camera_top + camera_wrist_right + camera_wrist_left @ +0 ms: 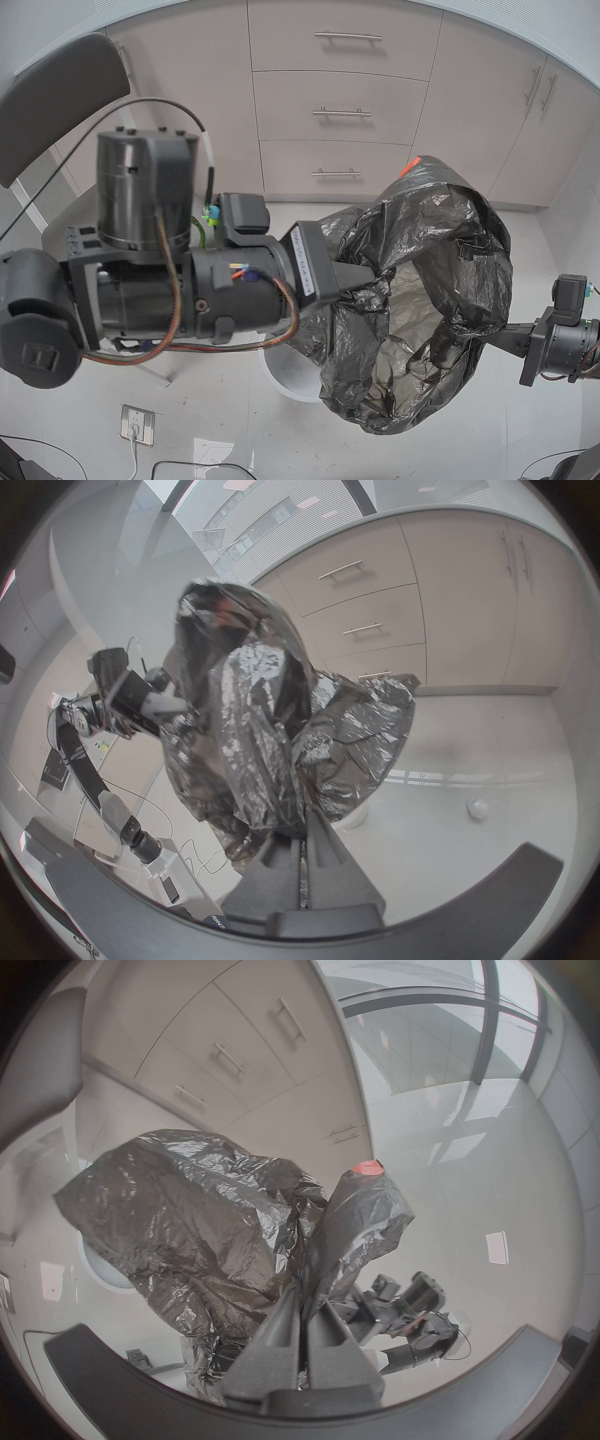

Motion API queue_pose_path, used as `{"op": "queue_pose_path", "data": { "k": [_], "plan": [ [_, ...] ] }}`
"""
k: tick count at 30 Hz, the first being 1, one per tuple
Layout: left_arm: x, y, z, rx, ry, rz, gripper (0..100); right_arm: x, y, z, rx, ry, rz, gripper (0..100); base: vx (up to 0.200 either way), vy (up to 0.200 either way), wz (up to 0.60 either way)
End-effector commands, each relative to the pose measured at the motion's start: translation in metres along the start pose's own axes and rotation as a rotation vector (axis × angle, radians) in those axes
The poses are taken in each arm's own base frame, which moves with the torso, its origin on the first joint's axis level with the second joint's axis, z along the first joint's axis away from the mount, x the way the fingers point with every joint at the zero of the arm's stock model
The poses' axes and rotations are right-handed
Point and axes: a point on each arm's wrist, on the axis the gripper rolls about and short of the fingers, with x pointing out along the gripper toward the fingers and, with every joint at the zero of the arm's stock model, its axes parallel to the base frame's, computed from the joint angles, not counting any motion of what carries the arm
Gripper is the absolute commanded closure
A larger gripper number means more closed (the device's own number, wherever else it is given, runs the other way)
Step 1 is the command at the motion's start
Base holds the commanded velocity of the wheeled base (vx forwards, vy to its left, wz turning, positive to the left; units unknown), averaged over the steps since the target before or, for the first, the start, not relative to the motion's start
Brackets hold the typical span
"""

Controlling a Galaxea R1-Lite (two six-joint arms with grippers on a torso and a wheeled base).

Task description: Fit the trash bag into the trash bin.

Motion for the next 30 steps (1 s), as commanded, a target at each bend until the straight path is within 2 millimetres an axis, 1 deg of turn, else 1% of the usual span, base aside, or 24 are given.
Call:
{"op": "queue_pose_path", "data": {
  "k": [1,3,7,8,9,13,15,16,17,19,20,23,28,30],
  "plan": [
    [0.031,0.022,-0.009,-0.045,0.056,0.057,100,-0.016,0.002,0.010,-0.001,-0.063,-0.010,100,0.000,0.000,0.00],
    [0.039,0.031,-0.013,-0.084,0.074,0.084,100,-0.015,0.001,0.010,0.001,-0.056,-0.026,100,0.000,0.000,0.00],
    [0.046,0.046,-0.016,-0.119,0.092,0.127,100,-0.013,0.002,0.008,-0.004,-0.038,-0.034,100,0.000,0.000,0.00],
    [0.046,0.046,-0.016,-0.119,0.092,0.127,100,-0.013,0.002,0.008,-0.004,-0.038,-0.034,100,0.000,0.000,0.00],
    [0.050,0.055,-0.019,-0.147,0.105,0.152,100,-0.009,0.001,0.007,-0.004,-0.024,-0.036,100,0.000,0.000,0.00],
    [0.050,0.066,-0.021,-0.175,0.109,0.184,100,-0.001,0.000,0.003,-0.003,0.011,-0.035,100,0.000,0.000,0.00],
    [0.048,0.074,-0.021,-0.184,0.097,0.197,100,0.006,0.001,-0.001,-0.005,0.047,-0.031,100,0.000,0.000,0.00],
    [0.047,0.074,-0.021,-0.184,0.095,0.196,100,0.007,0.001,-0.002,-0.004,0.050,-0.030,100,0.000,0.000,0.00],
    [0.045,0.081,-0.021,-0.190,0.085,0.204,100,0.014,0.002,-0.008,-0.005,0.089,-0.023,100,0.000,0.000,0.00],
    [0.045,0.081,-0.022,-0.190,0.086,0.205,100,0.015,0.003,-0.008,-0.006,0.091,-0.020,100,0.000,0.000,0.00],
    [0.039,0.095,-0.022,-0.205,0.065,0.227,100,0.032,0.006,-0.015,-0.015,0.144,-0.002,100,0.000,0.000,0.00],
    [0.032,0.109,-0.017,-0.219,0.028,0.234,100,0.056,0.008,-0.018,-0.028,0.127,0.013,100,0.000,0.000,0.00],
    [0.018,0.130,-0.004,-0.238,-0.024,0.220,100,0.098,0.010,-0.014,-0.048,0.033,0.031,100,0.000,0.000,0.00],
    [0.014,0.134,0.000,-0.240,-0.041,0.218,100,0.108,0.010,-0.014,-0.068,0.021,0.033,100,0.000,0.000,0.00]
  ]
}}
